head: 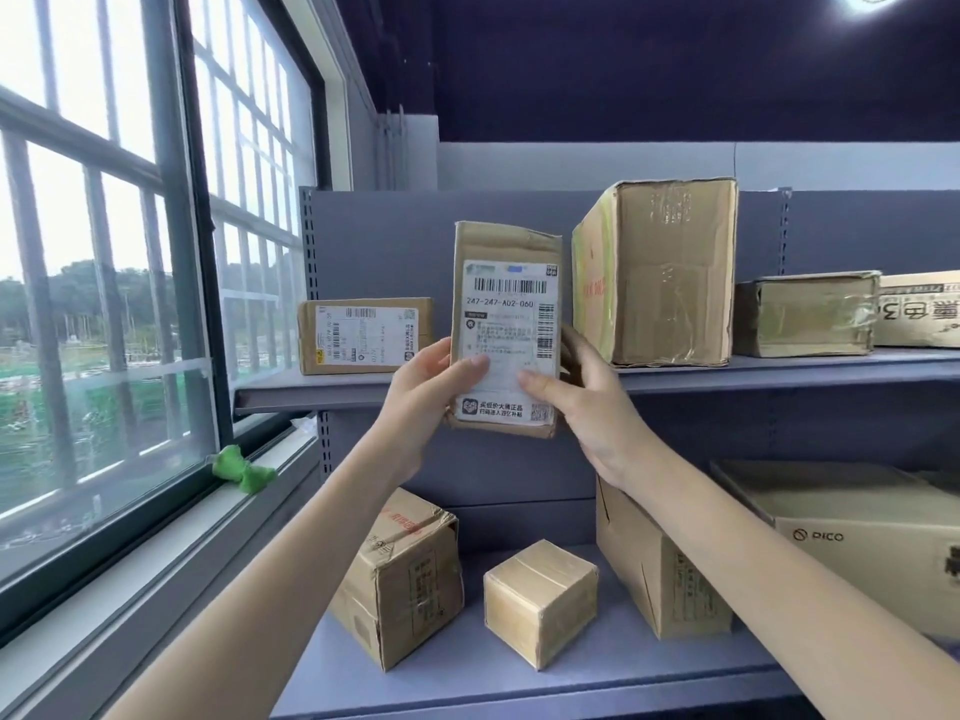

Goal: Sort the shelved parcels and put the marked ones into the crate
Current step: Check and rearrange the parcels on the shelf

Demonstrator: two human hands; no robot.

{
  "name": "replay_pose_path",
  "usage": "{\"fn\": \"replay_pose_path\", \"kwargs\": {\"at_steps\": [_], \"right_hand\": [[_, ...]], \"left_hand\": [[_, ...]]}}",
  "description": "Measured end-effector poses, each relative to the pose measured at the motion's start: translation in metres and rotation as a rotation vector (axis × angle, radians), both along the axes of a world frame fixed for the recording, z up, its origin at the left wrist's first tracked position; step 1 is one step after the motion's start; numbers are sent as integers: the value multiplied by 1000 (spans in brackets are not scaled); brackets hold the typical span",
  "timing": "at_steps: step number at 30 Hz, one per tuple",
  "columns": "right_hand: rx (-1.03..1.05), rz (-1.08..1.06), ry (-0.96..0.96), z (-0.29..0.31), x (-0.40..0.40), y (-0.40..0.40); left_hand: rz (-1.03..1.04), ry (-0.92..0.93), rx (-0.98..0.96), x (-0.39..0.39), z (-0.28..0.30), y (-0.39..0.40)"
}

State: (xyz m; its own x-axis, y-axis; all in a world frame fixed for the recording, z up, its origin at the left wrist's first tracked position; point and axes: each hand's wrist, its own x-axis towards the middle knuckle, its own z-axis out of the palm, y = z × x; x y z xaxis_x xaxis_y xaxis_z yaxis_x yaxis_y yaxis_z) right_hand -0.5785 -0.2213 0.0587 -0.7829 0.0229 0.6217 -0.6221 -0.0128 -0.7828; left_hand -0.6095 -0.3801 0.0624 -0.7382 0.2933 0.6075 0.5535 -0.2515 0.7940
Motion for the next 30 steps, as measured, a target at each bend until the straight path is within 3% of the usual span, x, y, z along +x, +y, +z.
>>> {"fn": "replay_pose_path", "kwargs": {"at_steps": [3, 8, 13, 18, 22, 26, 30], "right_hand": [[35, 40, -36, -2, 2, 0], [1, 150, -266, -9, -2, 8], [11, 112, -161, 3, 0, 32], [182, -47, -83, 29, 5, 54], [253, -95, -7, 53, -1, 56], [289, -135, 53, 64, -12, 54], [360, -351, 260, 62, -24, 51]], "left_hand": [[-29, -18, 63, 2, -4, 4], [-6, -67, 81, 1, -6, 10], [225, -35, 45, 1, 7, 1], [642, 285, -224, -1, 23, -21], [651, 410, -337, 1, 31, -18], [719, 346, -301, -1, 27, -10], [695, 280, -242, -7, 19, -7]]}}
